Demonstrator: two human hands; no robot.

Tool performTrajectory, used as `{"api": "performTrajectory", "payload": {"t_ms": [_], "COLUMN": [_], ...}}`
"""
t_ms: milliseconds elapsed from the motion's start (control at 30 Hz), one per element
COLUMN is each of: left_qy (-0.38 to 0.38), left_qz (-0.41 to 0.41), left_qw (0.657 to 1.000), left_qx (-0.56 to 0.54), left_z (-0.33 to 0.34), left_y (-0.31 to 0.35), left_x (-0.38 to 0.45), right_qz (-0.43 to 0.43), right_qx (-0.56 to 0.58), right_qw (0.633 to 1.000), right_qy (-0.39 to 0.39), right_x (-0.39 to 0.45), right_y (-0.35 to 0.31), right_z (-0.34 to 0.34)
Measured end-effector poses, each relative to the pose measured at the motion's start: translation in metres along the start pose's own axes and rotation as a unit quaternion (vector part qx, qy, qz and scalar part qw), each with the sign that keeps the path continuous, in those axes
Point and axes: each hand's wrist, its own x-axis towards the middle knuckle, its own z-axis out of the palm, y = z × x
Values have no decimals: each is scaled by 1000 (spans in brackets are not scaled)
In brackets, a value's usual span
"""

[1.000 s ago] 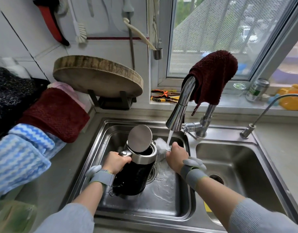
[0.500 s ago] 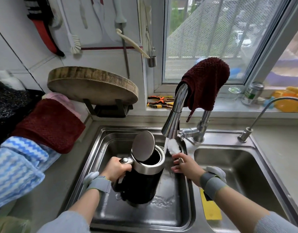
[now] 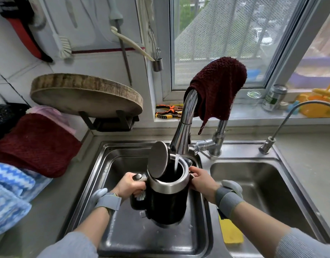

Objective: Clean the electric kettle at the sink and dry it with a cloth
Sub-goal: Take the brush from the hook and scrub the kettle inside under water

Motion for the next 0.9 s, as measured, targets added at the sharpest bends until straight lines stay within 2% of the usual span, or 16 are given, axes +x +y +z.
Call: {"api": "performTrajectory", "payload": {"t_ms": [233,333,500,600,733,833,900], "left_qy": [-33,-13,29,39,10,28,47], "left_qz": [4,5,5,-14,-27,-23,-21], "left_qw": [998,999,999,997,996,997,996], "left_qx": [52,46,43,65,86,67,71], "left_z": [2,2,10,3,22,27,12], "left_y": [-10,-9,-11,-29,-25,-17,-24], "left_x": [-5,-4,11,3,6,16,17], "right_qz": [-25,-12,-48,-36,-7,-51,-73], "right_qx": [8,27,-20,-46,4,-36,-60], "right_qw": [1000,1000,996,998,999,996,994], "right_qy": [17,3,68,38,33,63,56], "right_x": [-34,-34,-5,-10,-15,5,11], "right_y": [9,8,-6,4,23,6,-2], "right_z": [0,4,8,10,-5,-8,2]}}
